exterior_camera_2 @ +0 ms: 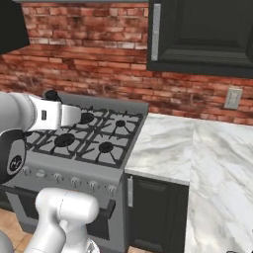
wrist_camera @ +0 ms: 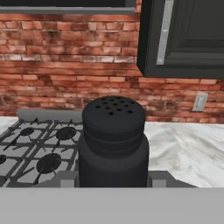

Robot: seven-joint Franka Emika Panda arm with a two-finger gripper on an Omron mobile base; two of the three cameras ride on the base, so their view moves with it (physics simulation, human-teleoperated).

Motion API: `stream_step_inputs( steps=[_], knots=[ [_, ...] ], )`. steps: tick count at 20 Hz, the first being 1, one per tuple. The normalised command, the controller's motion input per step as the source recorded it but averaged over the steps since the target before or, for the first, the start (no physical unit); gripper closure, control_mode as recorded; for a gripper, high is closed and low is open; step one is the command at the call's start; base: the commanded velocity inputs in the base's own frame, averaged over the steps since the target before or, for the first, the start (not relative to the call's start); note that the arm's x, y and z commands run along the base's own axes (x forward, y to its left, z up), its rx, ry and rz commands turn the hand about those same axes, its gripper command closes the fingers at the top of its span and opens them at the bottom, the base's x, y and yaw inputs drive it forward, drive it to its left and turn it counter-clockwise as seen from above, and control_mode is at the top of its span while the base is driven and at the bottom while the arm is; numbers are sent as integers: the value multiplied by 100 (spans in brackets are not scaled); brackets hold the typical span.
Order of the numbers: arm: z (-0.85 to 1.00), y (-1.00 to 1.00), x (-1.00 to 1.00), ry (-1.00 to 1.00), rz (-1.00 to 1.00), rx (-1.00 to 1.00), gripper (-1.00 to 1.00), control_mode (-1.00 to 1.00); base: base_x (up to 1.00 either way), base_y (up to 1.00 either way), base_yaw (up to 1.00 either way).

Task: Take 2 condiments from the cabinet and move them on the counter near the stove.Make sure the condiments are lined up with each other, next to each other.

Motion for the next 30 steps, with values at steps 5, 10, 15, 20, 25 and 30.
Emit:
stream_step_inputs(
  steps=[5, 10, 15, 20, 25, 30],
  knots=[
    [0, 0, 0, 0, 0, 0, 100, 100, 31, -31, 2],
    [0, 0, 0, 0, 0, 0, 100, 100, 48, -30, 0],
    [0, 0, 0, 0, 0, 0, 100, 100, 50, -24, 0],
    [0, 0, 0, 0, 0, 0, 100, 100, 39, -18, 0],
    [0, 0, 0, 0, 0, 0, 100, 100, 10, 0, 0],
    [0, 0, 0, 0, 0, 0, 100, 100, 0, 0, 0]
  ],
)
